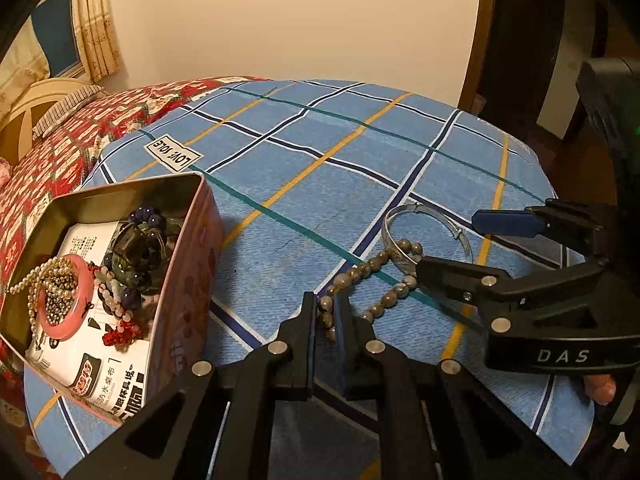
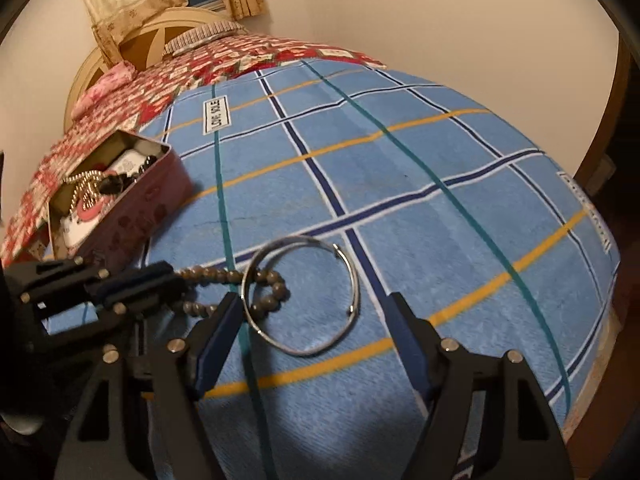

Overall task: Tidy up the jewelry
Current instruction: 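Grasp the grey bead bracelet with the left gripper while right grasps the silver bangle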

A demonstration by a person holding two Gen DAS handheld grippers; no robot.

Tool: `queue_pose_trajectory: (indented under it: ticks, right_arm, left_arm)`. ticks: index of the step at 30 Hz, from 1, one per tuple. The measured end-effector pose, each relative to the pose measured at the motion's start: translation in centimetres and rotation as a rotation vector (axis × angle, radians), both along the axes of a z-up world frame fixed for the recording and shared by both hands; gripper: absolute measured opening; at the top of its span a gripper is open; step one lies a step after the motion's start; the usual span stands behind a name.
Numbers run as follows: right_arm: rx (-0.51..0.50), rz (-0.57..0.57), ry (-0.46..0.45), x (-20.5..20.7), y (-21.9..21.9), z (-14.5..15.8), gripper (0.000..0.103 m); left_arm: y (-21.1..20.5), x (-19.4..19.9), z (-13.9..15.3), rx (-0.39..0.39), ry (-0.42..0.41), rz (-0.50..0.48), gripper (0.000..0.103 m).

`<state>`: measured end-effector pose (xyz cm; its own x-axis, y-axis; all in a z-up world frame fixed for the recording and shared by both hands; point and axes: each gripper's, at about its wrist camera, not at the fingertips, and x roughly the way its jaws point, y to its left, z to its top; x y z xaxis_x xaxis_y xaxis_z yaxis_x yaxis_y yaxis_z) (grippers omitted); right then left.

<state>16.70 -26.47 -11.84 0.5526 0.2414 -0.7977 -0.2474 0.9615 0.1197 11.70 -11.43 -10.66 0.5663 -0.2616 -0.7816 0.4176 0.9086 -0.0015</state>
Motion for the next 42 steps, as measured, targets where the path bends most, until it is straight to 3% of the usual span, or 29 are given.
queue_pose_trajectory:
  ticks: [2, 5, 12, 18, 29, 30, 32, 37, 38, 39, 41, 42]
  right_arm:
    - [-0.003, -0.002, -0.008, -0.2, 0.0, 0.1, 0.073]
    - [0.029, 0.016, 0.0, -0.3, 0.0, 0.0, 0.061]
    - [0.007, 0.036, -0.005, 0.0, 1.1, -0.3, 0.066]
    - [-0.029, 0.073, -0.023, -0.7, 2.2, -0.3, 0.061]
    - [0.017, 0.079, -0.058, -1.9, 1.7, 0.4, 0.058]
    - [0.023, 0.081, -0.055, -1.9, 1.7, 0.4, 0.049]
    - [0.042, 0.087, -0.056, -2.1, 1.6, 0.7, 0.006]
    - [0.032, 0.064, -0.07, -2.3, 0.9, 1.2, 0.012]
    - [0.04, 0.057, -0.075, -2.3, 0.7, 1.2, 0.023]
    - [0.048, 0.054, -0.073, -2.3, 0.4, 1.1, 0.049]
    - [0.053, 0.039, -0.089, -2.3, 0.1, 1.3, 0.08]
    - [0.043, 0.025, -0.108, -2.4, 0.1, 1.4, 0.081]
  left_arm:
    - [0.1, 0.1, 0.0, -0.009, 0.009, 0.002, 0.008]
    - [0.3, 0.5, -0.2, -0.027, 0.024, 0.01, 0.008]
    - [0.7, 1.1, -0.4, -0.054, 0.043, 0.024, 0.008]
    - [0.8, 1.0, -0.3, -0.062, 0.041, 0.025, 0.008]
    - [1.0, 0.4, 0.3, -0.069, 0.023, 0.018, 0.008]
    - [1.0, 0.3, 0.4, -0.069, 0.018, 0.02, 0.008]
    - [1.1, 0.2, 0.8, -0.073, 0.013, 0.016, 0.008]
    - [1.4, 0.2, 0.7, -0.073, 0.016, 0.021, 0.008]
    - [1.4, 0.3, 0.7, -0.074, 0.017, 0.023, 0.008]
    - [1.5, 0.2, 0.6, -0.074, 0.018, 0.024, 0.008]
    - [1.5, 0.3, 0.7, -0.077, 0.017, 0.026, 0.008]
    - [1.6, 0.3, 0.7, -0.078, 0.017, 0.026, 0.008]
